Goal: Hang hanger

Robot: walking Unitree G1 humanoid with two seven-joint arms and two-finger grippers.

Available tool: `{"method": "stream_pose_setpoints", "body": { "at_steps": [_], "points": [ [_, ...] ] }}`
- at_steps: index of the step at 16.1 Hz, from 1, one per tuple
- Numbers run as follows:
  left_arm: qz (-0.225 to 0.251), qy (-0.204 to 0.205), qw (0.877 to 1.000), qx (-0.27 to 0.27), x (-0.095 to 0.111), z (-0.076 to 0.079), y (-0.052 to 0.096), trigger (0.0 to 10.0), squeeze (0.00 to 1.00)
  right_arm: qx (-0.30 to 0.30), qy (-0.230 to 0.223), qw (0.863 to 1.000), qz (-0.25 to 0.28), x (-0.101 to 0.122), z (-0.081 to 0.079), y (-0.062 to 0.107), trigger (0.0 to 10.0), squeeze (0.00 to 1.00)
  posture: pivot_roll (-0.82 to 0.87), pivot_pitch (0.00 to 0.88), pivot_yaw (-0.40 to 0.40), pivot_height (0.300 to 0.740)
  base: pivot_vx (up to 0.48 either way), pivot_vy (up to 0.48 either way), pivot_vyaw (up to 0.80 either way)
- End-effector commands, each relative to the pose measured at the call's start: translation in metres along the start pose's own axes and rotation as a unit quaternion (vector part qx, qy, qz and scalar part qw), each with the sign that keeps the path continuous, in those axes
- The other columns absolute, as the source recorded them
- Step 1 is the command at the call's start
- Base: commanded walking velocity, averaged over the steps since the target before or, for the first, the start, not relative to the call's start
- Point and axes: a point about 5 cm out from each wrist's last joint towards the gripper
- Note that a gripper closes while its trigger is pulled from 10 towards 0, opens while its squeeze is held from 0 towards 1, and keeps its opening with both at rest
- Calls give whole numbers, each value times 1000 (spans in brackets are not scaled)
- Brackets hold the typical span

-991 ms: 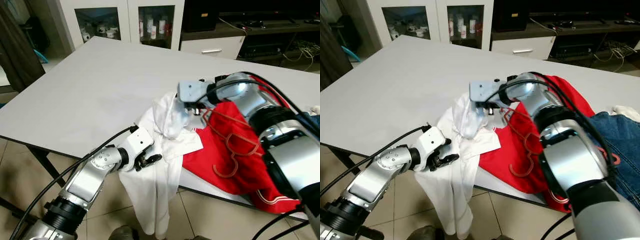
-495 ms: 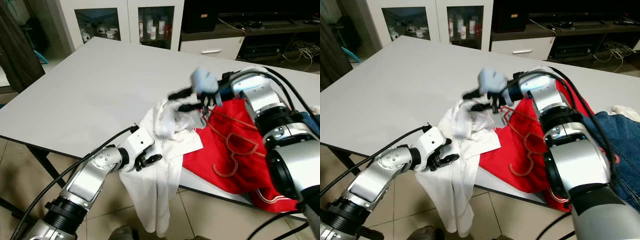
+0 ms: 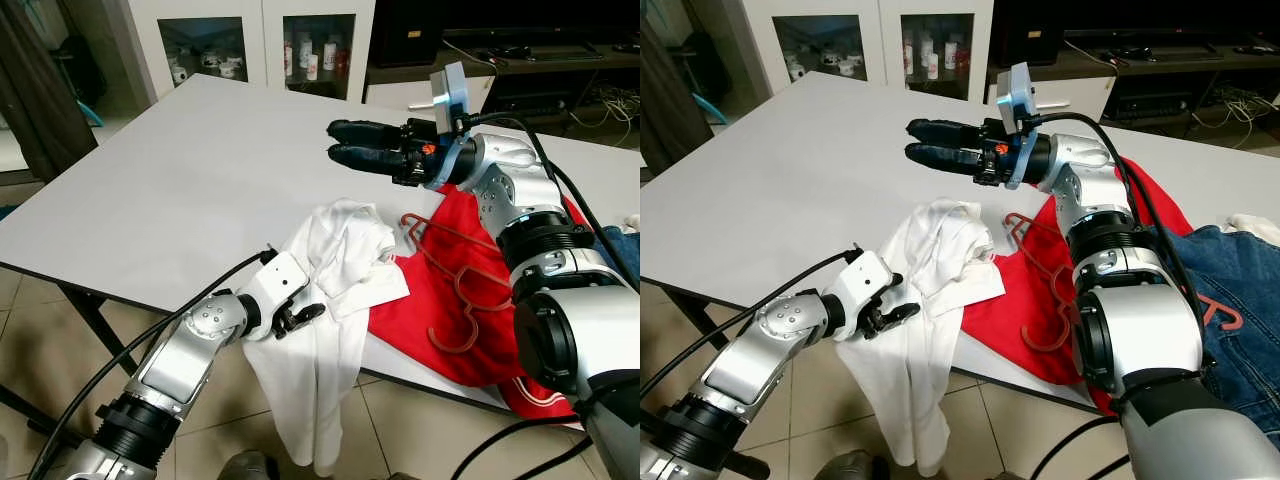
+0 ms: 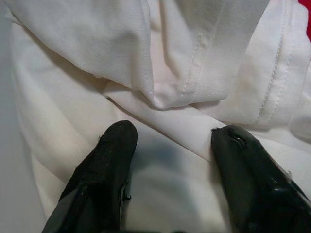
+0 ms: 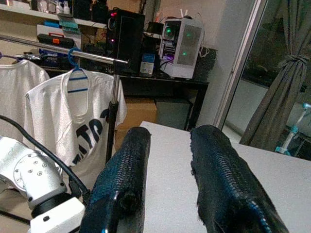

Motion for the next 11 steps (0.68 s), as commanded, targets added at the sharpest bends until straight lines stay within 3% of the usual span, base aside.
{"method": "stream_pose_setpoints", "body": {
  "at_steps": [1,11],
  "points": [
    [-8,-1,1000,8,-2,-3,0,10000,0,-1,11,1000,10,6,1,1,10000,0,47,0,-14,740,0,0,0],
    [-8,-1,1000,8,-2,-3,0,10000,0,-1,11,1000,10,6,1,1,10000,0,47,0,-14,740,0,0,0]
  ]
}}
Point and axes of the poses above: a point about 5 cm out from each wrist's last joint towards the gripper, its own y axis pointing back from the gripper into the wrist, its own x axis along the axis of the wrist's last joint, z = x × y, and after that the axes turned 5 degrees about y, right-handed
